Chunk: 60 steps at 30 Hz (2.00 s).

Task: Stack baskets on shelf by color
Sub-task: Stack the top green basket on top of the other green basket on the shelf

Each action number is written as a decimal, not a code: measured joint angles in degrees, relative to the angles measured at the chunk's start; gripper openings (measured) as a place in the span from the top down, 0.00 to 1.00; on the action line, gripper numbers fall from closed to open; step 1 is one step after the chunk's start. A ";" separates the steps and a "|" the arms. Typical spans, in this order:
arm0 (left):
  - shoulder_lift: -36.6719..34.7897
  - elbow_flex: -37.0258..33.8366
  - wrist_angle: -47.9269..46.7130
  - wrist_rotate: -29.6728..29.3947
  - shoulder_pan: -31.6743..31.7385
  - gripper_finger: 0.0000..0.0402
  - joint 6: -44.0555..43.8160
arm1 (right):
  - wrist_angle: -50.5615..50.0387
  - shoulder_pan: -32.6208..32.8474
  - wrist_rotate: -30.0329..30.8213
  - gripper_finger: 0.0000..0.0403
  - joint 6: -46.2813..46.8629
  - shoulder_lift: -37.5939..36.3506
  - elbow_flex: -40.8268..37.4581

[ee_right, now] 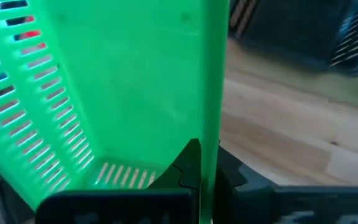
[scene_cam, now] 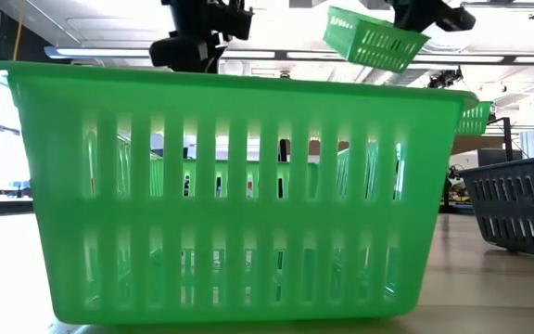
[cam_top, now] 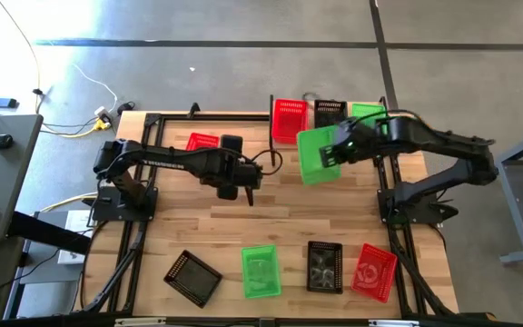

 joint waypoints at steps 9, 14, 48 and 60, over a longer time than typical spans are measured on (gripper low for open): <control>0.00 0.00 -0.48 1.18 2.17 0.49 1.86 | -2.27 -10.34 -0.43 1.00 -4.48 -7.33 0.02; 0.00 0.00 -0.42 3.21 2.95 0.49 3.01 | -3.04 -16.50 -1.15 1.00 -7.19 -10.26 0.02; 0.00 0.00 -0.59 3.37 3.58 0.49 4.02 | -18.54 -45.69 -10.88 1.00 -30.00 -1.18 15.11; 0.00 0.00 -0.61 6.72 3.58 0.49 2.31 | -18.47 -52.77 -13.88 1.00 -30.49 3.83 15.15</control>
